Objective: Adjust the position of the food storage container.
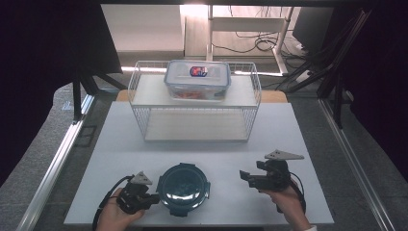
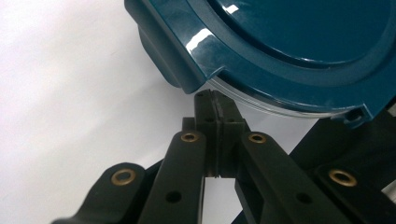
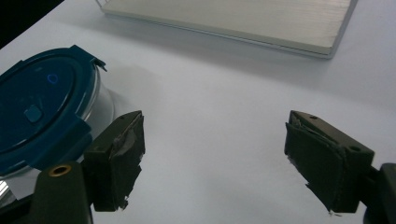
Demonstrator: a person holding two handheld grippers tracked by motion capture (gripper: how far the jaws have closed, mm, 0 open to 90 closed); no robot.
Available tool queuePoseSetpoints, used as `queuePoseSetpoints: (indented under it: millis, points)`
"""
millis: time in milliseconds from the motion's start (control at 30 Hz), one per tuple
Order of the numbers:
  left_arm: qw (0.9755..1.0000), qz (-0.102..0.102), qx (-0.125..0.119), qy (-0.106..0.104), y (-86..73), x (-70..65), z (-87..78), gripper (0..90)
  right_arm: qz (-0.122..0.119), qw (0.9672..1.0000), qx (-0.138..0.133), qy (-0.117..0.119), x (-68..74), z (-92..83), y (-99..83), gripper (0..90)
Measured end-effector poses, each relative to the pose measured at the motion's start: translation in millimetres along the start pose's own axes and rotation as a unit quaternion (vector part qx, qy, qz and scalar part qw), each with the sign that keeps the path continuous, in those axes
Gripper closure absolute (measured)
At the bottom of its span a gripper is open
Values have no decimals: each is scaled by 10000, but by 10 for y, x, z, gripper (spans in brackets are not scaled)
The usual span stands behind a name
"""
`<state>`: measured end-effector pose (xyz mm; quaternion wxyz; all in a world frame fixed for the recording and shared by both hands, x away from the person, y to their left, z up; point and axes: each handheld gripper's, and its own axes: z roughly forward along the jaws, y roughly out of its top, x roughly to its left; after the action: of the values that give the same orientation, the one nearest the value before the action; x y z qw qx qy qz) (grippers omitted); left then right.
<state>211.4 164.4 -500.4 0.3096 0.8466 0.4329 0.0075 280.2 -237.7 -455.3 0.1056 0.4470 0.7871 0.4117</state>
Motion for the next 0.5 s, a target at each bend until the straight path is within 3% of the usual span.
queuePoseSetpoints:
  millis: [367, 500]
  points:
    - [9993, 201, 29, -319, 230, -157, 202, 898, 40, 10000, -43, -30, -30, -35, -4, 200]
    - [9992, 250, 22, -301, 275, -178, 235, 898, 43, 10000, -37, -15, -24, -35, -9, 200]
